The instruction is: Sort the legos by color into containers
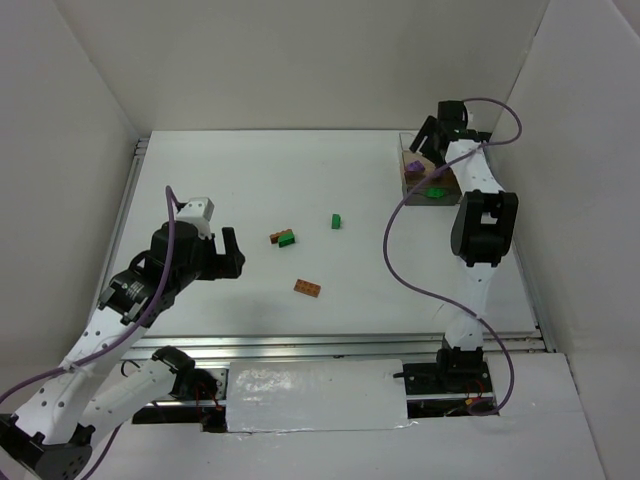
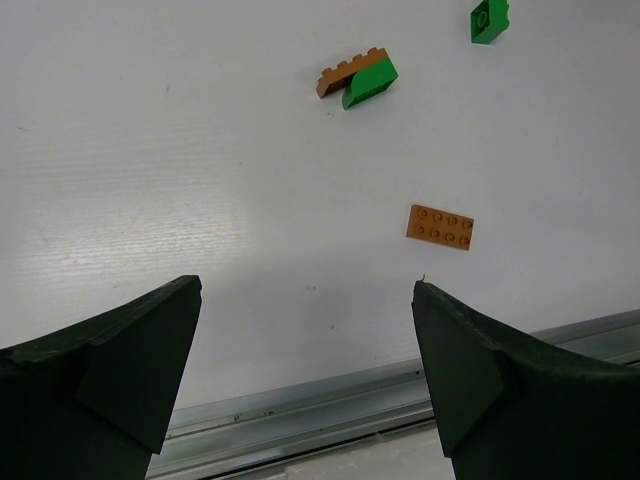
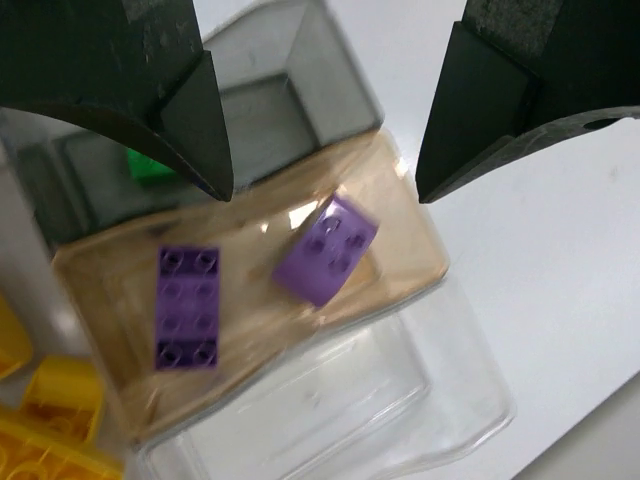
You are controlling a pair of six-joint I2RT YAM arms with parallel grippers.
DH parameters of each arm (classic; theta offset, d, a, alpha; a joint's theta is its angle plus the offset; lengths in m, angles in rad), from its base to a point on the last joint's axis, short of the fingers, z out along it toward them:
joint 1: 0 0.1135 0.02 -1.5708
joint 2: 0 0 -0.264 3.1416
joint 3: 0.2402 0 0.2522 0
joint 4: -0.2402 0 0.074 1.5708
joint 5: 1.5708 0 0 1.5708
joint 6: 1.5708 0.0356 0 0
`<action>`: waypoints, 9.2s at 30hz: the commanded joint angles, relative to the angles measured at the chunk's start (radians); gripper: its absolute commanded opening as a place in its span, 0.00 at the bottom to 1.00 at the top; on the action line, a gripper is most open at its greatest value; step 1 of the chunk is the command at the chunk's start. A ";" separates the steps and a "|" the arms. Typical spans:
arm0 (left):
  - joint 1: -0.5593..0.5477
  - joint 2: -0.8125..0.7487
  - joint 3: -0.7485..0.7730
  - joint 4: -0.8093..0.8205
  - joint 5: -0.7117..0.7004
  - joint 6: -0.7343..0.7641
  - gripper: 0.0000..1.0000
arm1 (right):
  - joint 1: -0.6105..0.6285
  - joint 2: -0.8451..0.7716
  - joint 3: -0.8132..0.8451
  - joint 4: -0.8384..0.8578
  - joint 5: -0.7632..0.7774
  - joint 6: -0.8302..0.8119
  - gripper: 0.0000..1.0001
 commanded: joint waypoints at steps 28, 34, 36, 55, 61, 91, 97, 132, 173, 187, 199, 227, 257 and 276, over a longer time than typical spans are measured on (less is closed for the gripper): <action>-0.013 -0.018 -0.006 0.017 -0.054 -0.007 0.99 | 0.598 -0.106 -0.224 -0.226 0.143 0.093 0.73; -0.015 -0.026 -0.006 0.018 -0.049 -0.005 1.00 | 0.592 -0.020 -0.174 -0.221 0.131 0.085 0.62; -0.016 -0.029 -0.008 0.020 -0.048 -0.003 1.00 | 0.589 0.004 -0.159 -0.221 0.123 0.084 0.57; -0.029 -0.033 -0.009 0.025 -0.028 0.006 1.00 | 0.335 -0.315 -0.327 -0.143 0.135 -0.019 0.00; -0.030 -0.042 -0.011 0.028 -0.029 0.004 0.99 | 0.166 -0.240 -0.185 -0.243 0.163 -0.069 0.00; -0.032 -0.027 -0.009 0.026 -0.029 0.006 0.99 | 0.078 -0.124 -0.081 -0.244 0.166 -0.030 0.59; -0.030 -0.026 -0.002 0.002 -0.102 -0.028 0.99 | 0.311 -0.230 -0.173 -0.224 0.161 -0.057 0.62; 0.010 0.059 0.006 0.005 -0.089 -0.019 1.00 | 0.839 0.044 -0.029 -0.198 -0.033 -0.186 0.84; 0.013 0.036 0.046 0.083 0.346 -0.146 1.00 | 1.057 -0.595 -0.694 0.219 -0.092 -0.280 0.22; 0.013 -0.013 0.051 0.134 0.549 -0.280 0.95 | 1.202 -0.905 -0.908 0.406 -0.034 -0.287 0.20; 0.013 -0.092 0.130 0.037 0.373 -0.258 1.00 | 1.203 -0.930 -0.941 0.360 0.238 -0.201 0.17; 0.013 0.048 0.015 0.227 0.647 -0.290 0.69 | 1.230 -1.022 -1.000 0.530 0.085 -0.370 0.19; 0.014 -0.024 -0.090 0.626 1.107 -0.189 0.00 | 0.936 -1.350 -1.173 0.598 -0.785 -0.090 0.98; 0.013 -0.075 -0.140 0.761 1.233 -0.192 0.00 | 0.937 -1.269 -1.115 0.596 -0.760 -0.028 0.62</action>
